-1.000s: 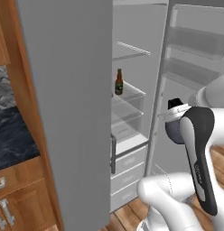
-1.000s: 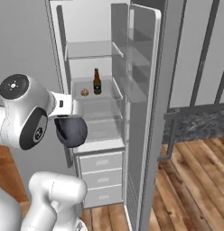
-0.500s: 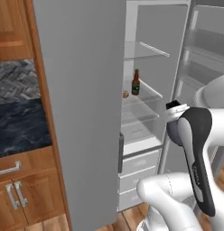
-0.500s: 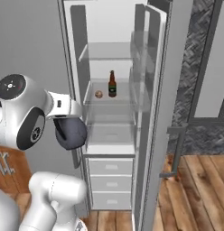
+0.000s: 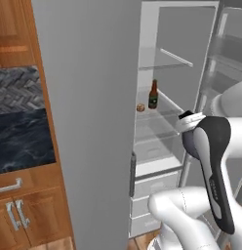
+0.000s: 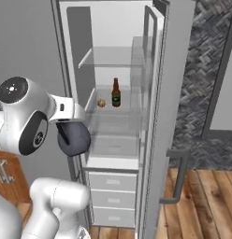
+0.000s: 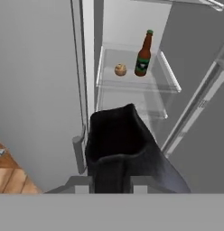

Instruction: Move the apricot and beer from the top shelf to the second highest shelf to make space. Then, place the pitcher from the counter on the cleared top shelf.

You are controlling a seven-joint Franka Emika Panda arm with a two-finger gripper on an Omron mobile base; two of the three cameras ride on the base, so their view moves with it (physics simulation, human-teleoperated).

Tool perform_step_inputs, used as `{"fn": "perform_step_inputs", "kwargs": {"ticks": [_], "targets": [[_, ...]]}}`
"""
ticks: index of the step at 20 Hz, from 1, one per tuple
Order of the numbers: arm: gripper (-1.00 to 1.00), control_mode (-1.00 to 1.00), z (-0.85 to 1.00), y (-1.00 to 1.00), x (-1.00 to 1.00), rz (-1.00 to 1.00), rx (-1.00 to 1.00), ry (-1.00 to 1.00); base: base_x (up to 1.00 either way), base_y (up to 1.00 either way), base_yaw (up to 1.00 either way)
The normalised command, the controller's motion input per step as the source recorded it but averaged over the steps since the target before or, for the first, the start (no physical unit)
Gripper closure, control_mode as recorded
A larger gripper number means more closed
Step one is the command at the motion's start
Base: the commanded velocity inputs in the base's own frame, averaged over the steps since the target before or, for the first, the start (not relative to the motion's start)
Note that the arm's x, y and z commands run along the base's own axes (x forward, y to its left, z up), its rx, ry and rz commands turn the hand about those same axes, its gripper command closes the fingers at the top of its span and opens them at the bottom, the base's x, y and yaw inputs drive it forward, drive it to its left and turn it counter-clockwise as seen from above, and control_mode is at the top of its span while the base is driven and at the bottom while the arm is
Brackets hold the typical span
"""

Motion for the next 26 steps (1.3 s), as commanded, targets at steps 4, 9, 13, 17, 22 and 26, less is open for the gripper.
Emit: {"fn": "perform_step_inputs", "kwargs": {"ticks": [4,9,13,17,22,26], "targets": [[1.00,1.00,0.00,0.00,0.00,0.00,0.00,0.00,0.60,0.03,0.01],[1.00,1.00,0.00,0.00,0.00,0.00,0.00,0.00,0.39,-0.09,0.00],[1.00,1.00,0.00,0.00,0.00,0.00,0.00,0.00,0.33,-0.20,0.00],[1.00,1.00,0.00,0.00,0.00,0.00,0.00,0.00,0.29,-0.26,0.00],[1.00,1.00,0.00,0.00,0.00,0.00,0.00,0.00,0.27,-0.33,0.00],[1.00,1.00,0.00,0.00,0.00,0.00,0.00,0.00,0.37,-0.31,0.00]]}}
